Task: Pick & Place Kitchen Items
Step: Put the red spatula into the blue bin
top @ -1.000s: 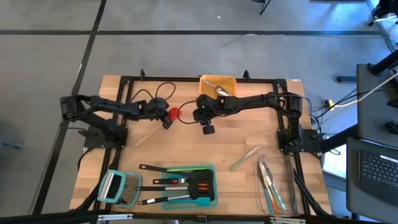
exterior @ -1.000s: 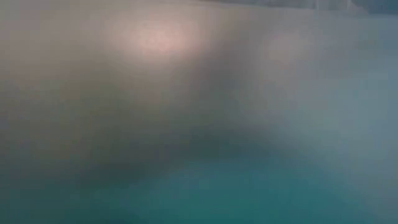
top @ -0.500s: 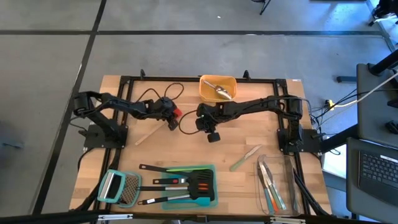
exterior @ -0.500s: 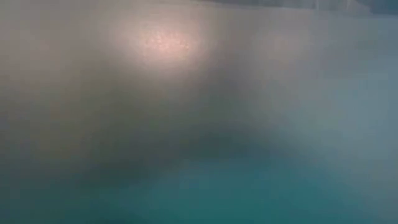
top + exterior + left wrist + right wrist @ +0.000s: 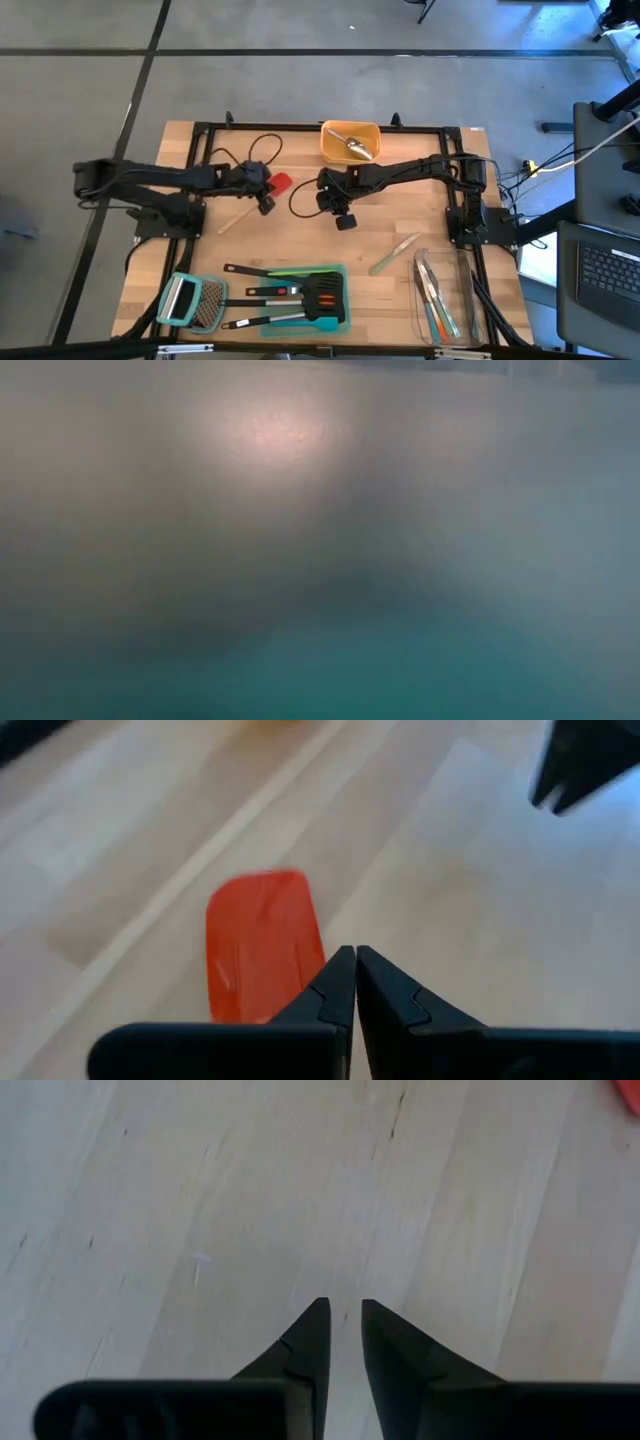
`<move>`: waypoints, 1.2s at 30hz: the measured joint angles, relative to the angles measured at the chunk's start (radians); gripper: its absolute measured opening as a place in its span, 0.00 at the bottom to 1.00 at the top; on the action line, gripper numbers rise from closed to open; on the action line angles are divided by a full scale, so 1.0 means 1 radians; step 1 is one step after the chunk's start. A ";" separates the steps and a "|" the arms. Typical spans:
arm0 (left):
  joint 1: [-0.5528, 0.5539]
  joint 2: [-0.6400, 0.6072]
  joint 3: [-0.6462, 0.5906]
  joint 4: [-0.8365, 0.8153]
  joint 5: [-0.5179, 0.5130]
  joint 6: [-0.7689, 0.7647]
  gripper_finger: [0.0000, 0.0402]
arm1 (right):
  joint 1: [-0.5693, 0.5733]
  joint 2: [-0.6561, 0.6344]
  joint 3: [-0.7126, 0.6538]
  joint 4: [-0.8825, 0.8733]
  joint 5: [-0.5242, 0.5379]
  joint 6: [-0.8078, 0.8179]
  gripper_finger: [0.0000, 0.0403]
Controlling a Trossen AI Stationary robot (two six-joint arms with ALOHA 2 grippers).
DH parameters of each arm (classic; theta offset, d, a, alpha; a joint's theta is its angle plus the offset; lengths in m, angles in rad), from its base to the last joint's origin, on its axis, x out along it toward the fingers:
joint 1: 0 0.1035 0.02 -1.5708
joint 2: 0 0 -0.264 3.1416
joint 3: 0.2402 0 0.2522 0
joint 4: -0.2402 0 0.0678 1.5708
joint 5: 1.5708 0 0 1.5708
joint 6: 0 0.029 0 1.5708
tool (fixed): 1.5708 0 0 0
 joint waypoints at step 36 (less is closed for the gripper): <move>0.039 0.253 -0.001 0.062 0.055 0.090 0.35 | 0.040 -0.001 0.000 -0.015 -0.003 0.024 0.15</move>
